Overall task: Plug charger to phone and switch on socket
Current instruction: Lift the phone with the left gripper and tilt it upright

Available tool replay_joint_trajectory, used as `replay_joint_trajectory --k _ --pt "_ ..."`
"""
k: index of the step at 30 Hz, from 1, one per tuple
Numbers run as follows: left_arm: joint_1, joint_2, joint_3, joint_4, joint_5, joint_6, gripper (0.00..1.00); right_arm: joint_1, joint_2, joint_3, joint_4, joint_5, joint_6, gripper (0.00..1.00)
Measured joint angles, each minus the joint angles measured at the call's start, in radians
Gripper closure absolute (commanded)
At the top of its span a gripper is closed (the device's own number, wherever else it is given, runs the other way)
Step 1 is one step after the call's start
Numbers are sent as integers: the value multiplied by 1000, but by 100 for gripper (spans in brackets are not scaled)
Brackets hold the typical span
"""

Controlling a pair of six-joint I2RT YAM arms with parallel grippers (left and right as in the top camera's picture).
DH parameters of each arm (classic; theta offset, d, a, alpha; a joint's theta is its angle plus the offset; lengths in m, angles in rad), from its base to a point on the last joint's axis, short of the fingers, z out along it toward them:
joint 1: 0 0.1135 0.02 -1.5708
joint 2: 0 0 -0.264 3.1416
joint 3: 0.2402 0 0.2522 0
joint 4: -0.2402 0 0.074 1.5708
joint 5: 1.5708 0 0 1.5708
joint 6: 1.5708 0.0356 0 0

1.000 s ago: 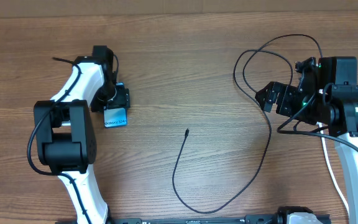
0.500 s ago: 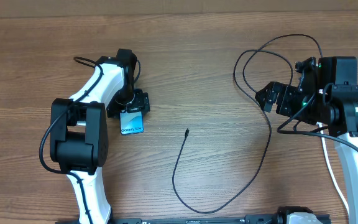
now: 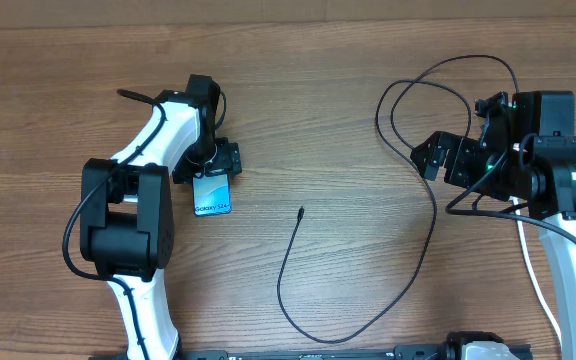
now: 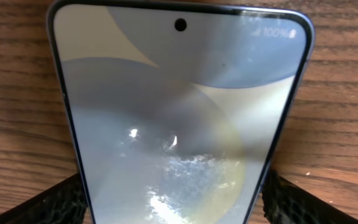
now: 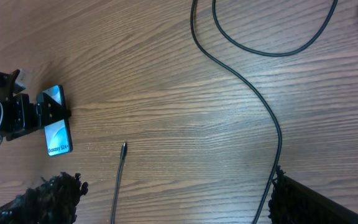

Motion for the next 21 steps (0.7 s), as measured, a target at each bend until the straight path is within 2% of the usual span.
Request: replay_joint_trajectory --k 7,14,21 --pt "0 -21 -37 42 -10 0 12 0 0 0 -12 0 0 0" --pt "0 -43 -74 83 -22 1 25 0 0 0 -12 0 0 0" --pt "0 -42 -64 68 -22 5 28 0 0 0 -13 0 0 0"
